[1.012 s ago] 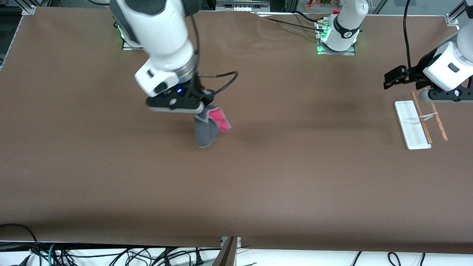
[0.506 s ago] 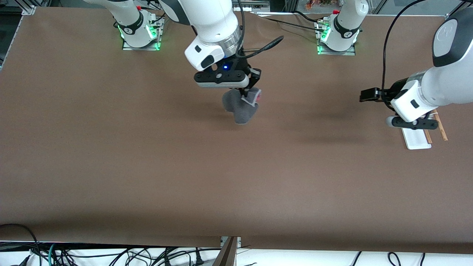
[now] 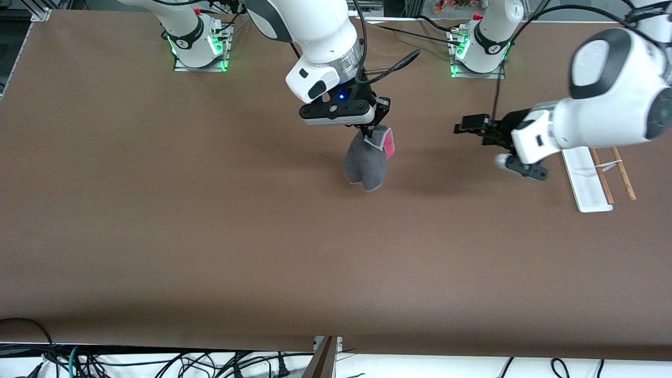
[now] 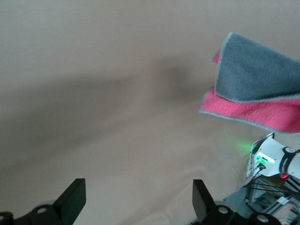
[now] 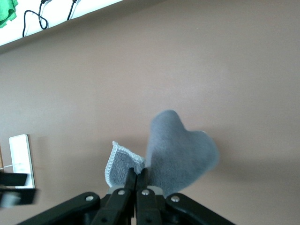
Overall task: Pass towel and hang on rack
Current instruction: 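Hold the towel up with the right gripper while the left gripper reaches it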
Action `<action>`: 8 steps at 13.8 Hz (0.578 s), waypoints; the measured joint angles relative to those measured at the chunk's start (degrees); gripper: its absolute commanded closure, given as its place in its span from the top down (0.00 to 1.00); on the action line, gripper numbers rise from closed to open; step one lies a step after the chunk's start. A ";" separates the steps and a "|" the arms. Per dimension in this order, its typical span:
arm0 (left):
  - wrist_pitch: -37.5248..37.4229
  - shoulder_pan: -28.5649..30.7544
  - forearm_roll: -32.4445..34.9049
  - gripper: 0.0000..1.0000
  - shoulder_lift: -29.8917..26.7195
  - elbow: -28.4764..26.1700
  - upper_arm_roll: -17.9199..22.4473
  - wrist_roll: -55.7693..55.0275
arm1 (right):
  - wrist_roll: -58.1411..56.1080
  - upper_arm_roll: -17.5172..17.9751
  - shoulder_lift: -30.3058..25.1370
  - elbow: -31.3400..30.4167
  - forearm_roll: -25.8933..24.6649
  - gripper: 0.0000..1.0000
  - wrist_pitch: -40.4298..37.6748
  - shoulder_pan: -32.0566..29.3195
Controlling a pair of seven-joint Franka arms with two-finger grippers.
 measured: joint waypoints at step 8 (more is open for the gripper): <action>14.34 0.19 -22.53 1.00 0.40 -13.43 -0.66 44.80 | 0.00 0.00 0.00 0.01 0.06 0.00 0.36 0.67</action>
